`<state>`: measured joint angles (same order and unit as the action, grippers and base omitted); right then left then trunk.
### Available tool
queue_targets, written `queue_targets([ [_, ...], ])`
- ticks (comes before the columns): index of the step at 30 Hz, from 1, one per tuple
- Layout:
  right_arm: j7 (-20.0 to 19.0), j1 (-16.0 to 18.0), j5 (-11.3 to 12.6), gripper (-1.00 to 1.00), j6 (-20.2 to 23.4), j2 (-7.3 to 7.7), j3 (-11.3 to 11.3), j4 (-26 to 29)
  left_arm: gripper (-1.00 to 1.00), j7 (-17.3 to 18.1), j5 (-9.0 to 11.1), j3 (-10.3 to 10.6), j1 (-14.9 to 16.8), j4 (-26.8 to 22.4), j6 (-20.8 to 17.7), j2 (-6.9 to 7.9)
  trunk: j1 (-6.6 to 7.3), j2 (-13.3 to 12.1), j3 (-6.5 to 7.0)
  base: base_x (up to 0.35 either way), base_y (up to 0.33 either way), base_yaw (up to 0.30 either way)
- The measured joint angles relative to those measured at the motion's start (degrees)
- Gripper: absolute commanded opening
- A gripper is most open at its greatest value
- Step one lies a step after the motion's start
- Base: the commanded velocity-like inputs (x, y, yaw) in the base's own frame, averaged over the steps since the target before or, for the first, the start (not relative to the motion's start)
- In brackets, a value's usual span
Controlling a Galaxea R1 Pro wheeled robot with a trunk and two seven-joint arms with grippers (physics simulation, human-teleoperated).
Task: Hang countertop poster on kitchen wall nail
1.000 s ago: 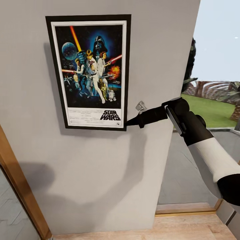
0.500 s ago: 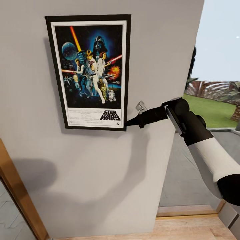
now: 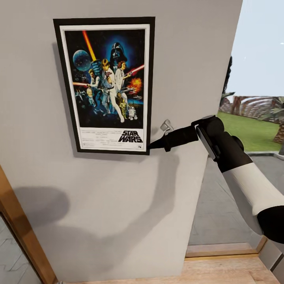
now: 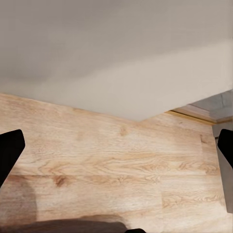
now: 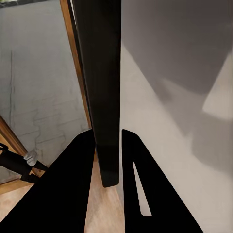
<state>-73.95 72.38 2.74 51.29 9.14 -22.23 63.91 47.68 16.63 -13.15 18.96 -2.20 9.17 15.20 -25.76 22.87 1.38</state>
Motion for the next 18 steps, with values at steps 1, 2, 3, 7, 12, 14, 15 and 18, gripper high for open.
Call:
queue_targets([
  [1, 0.00, 0.00, 0.00, -1.00, 0.00, -0.01, 0.00, 0.02, 1.00, 0.00, 0.00, 0.00, 0.00, 0.00, 0.00, 0.00, 0.00, 0.00, 0.00, 0.000, 0.000, 0.000],
  [2, 0.00, 0.00, 0.00, -1.00, 0.00, -0.01, 0.01, 0.03, 1.00, 0.00, 0.00, 0.00, 0.00, 0.00, 0.00, 0.00, 0.00, 0.00, 0.00, 0.000, 0.000, 0.000],
  [3, 0.00, 0.00, 0.00, -1.00, 0.00, 0.00, 0.01, 0.04, 1.00, 0.00, 0.00, 0.00, 0.00, 0.00, 0.00, 0.00, 0.00, 0.00, 0.00, 0.007, 0.000, 0.000],
  [7, -0.02, 0.00, 0.03, -1.00, -0.01, 0.02, 0.07, 0.07, 1.00, -0.01, 0.00, 0.00, 0.00, 0.00, 0.00, 0.00, 0.02, 0.02, 0.00, 0.118, 0.000, 0.000],
  [12, -0.01, 0.00, 0.00, -1.00, -0.01, 0.02, 0.07, 0.09, 1.00, 0.03, 0.00, 0.00, 0.00, 0.00, 0.00, 0.00, 0.03, 0.01, 0.00, 0.281, 0.000, 0.000],
  [14, -0.01, 0.00, -0.01, -1.00, -0.02, 0.02, 0.04, 0.08, 1.00, 0.03, 0.00, 0.00, 0.00, 0.00, 0.00, 0.00, 0.03, 0.00, 0.00, 0.243, 0.000, 0.000],
  [15, -0.03, 0.00, 0.15, -1.00, 0.02, 0.02, 0.03, 0.09, 1.00, 0.02, 0.00, 0.00, 0.00, 0.00, 0.00, 0.00, 0.02, -0.01, 0.00, 0.000, 0.000, 0.000],
  [18, 0.15, -0.01, 0.27, -1.00, -0.16, -0.04, 0.20, 0.04, 1.00, 0.00, -0.06, 0.11, -0.07, -0.11, 0.05, -0.05, -0.01, 0.00, 0.00, 0.000, 0.000, 0.000],
])
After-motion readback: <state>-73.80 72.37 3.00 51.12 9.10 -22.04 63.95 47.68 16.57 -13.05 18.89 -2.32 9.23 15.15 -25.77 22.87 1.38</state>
